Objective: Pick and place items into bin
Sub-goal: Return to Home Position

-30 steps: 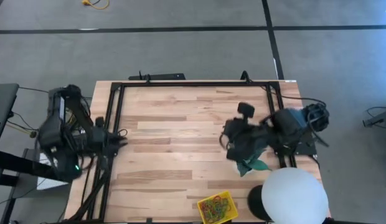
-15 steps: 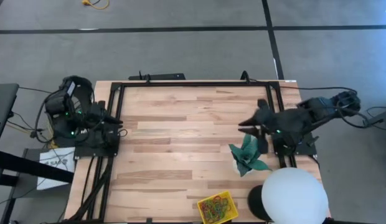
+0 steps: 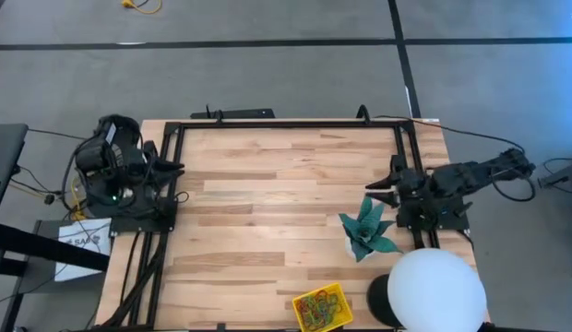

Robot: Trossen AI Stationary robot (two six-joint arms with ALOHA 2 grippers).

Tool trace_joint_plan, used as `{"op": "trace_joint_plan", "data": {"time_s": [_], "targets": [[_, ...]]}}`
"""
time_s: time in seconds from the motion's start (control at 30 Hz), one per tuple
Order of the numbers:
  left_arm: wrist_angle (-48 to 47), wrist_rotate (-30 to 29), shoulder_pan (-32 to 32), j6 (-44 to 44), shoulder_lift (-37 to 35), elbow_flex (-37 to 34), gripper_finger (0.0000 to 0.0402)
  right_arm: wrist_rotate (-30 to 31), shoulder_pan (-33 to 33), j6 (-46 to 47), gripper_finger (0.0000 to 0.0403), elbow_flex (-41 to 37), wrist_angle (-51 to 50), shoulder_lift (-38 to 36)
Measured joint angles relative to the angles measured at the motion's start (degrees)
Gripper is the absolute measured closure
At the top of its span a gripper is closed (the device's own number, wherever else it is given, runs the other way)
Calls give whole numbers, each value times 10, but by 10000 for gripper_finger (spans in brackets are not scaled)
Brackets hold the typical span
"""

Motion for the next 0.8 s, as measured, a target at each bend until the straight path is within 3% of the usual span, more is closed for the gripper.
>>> {"op": "trace_joint_plan", "data": {"time_s": [0.27,0.57,0.8], "targets": [[0,-13,0,-42,0,-35,322,-15,0,-10,326,-94,-10,-227],[-3,-37,0,-50,0,-34,322,-11,-2,-17,326,-112,-26,-233],[-10,-51,0,-54,-1,-34,322,10,-2,-21,326,-148,31,-236]]}}
